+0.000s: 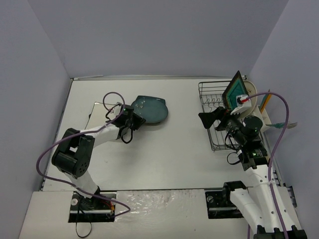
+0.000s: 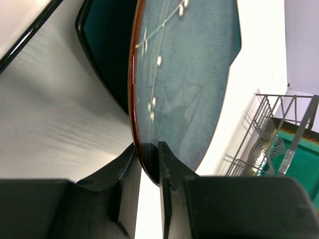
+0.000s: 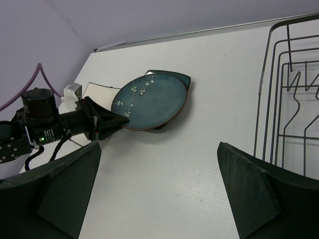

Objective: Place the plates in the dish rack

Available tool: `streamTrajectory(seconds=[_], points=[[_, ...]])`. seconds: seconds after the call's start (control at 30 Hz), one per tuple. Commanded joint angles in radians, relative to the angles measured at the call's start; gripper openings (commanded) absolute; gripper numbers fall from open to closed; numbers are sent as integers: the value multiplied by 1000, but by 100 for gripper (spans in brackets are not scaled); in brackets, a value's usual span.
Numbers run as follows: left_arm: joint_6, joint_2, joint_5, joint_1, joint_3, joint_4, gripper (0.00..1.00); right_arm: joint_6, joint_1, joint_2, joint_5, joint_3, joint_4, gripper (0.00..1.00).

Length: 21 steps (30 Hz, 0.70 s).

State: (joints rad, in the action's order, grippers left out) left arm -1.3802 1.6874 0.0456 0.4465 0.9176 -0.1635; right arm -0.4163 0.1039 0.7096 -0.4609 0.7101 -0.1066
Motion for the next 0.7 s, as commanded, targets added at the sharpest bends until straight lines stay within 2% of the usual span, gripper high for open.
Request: streamTrajectory(seconds=[0.0, 0.23, 0.37, 0.67], points=[[58, -124, -34, 7, 42, 11, 0, -8, 12, 14, -37, 31, -65, 100], [116, -246, -58, 4, 25, 28, 0, -60, 14, 80, -89, 63, -65, 100], [139, -311, -57, -2, 8, 28, 0, -99, 24, 173, -146, 95, -71, 100], [170, -469, 13, -22, -49, 7, 0, -161, 137, 359, -169, 168, -136, 100]])
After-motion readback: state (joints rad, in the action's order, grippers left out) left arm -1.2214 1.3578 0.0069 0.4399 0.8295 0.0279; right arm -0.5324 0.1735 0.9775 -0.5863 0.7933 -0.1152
